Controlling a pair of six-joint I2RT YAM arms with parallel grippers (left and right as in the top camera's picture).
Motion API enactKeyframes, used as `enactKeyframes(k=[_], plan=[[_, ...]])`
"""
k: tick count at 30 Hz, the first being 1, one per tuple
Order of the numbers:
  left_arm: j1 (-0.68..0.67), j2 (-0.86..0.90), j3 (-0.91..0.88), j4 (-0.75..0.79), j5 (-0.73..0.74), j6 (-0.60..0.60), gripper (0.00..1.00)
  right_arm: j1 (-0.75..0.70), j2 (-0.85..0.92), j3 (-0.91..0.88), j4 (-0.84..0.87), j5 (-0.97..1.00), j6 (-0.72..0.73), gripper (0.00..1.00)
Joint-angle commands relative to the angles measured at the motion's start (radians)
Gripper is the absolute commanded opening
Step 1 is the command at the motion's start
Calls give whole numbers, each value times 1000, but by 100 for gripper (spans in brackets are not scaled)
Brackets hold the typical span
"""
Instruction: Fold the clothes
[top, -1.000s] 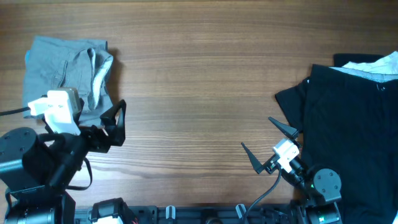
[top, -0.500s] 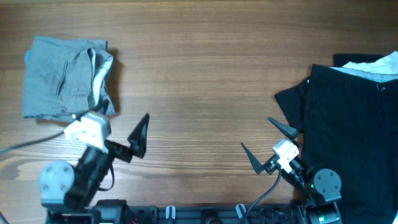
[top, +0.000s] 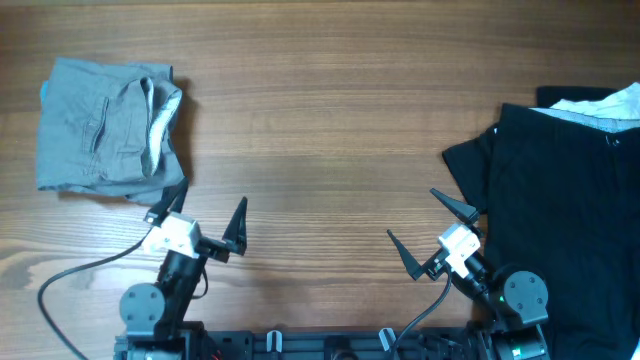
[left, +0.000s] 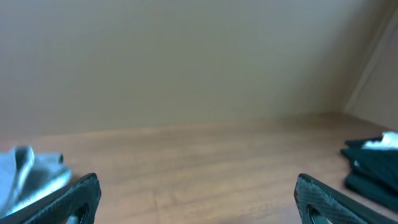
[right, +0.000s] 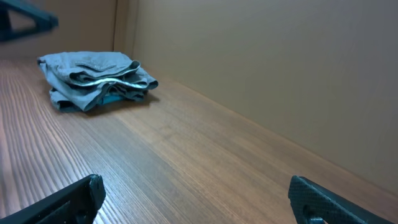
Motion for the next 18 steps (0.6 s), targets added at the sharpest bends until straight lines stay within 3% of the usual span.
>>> enactKeyframes(k=[1,18], plan=[[-5,-12,-35,-50,-10,12,100,5,-11,-6,4,-19,18,100],[-8,-8,-35,-101,-9,12,100,5,-11,-6,4,-19,18,100]])
